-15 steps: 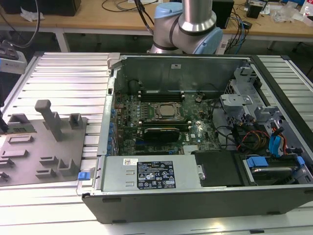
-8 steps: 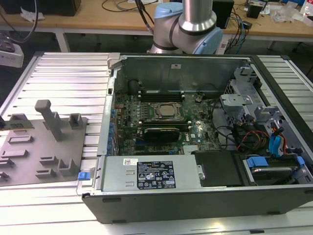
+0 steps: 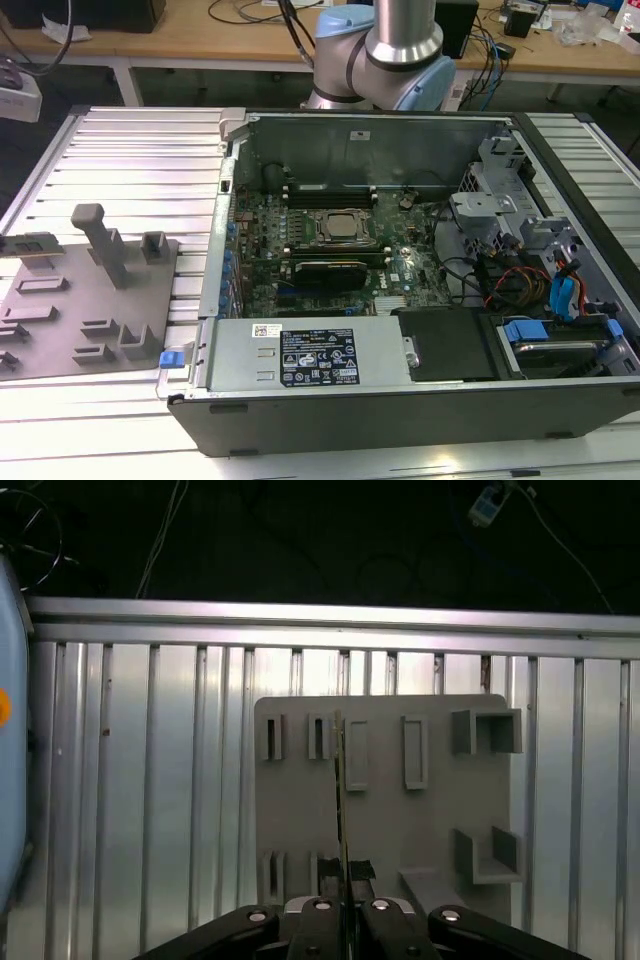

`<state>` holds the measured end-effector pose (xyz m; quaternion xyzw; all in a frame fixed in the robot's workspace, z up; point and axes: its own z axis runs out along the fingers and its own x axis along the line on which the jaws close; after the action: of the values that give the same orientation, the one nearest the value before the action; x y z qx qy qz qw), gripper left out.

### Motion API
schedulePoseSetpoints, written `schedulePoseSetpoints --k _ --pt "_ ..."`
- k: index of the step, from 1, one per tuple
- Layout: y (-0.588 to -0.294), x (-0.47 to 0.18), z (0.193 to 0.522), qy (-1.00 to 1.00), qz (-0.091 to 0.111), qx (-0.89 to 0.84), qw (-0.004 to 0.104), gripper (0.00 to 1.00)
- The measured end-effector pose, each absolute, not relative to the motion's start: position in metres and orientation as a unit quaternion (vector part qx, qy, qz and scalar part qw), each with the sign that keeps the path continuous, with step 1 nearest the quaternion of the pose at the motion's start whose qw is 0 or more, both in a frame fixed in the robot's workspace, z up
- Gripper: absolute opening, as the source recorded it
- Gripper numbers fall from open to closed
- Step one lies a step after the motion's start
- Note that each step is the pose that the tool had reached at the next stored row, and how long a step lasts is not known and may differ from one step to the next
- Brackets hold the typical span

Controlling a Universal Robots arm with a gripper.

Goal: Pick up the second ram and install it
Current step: 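Pick up the second ram and move it above second insertion slot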

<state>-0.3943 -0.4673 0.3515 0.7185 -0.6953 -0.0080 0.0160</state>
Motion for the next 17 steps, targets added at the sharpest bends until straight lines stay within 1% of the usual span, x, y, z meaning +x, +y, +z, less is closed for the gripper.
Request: schedulePoseSetpoints --k 10,12,17 --pt "-0.460 -0.394 0.376 -0.695 -0.008 0.718 0.016 0.13" --pt "-0.456 -0.394 0.386 -0.695 -0.008 0.718 0.016 0.13" --pt "-0.446 -0.394 0.397 -0.695 -0.008 0.718 0.016 0.13"
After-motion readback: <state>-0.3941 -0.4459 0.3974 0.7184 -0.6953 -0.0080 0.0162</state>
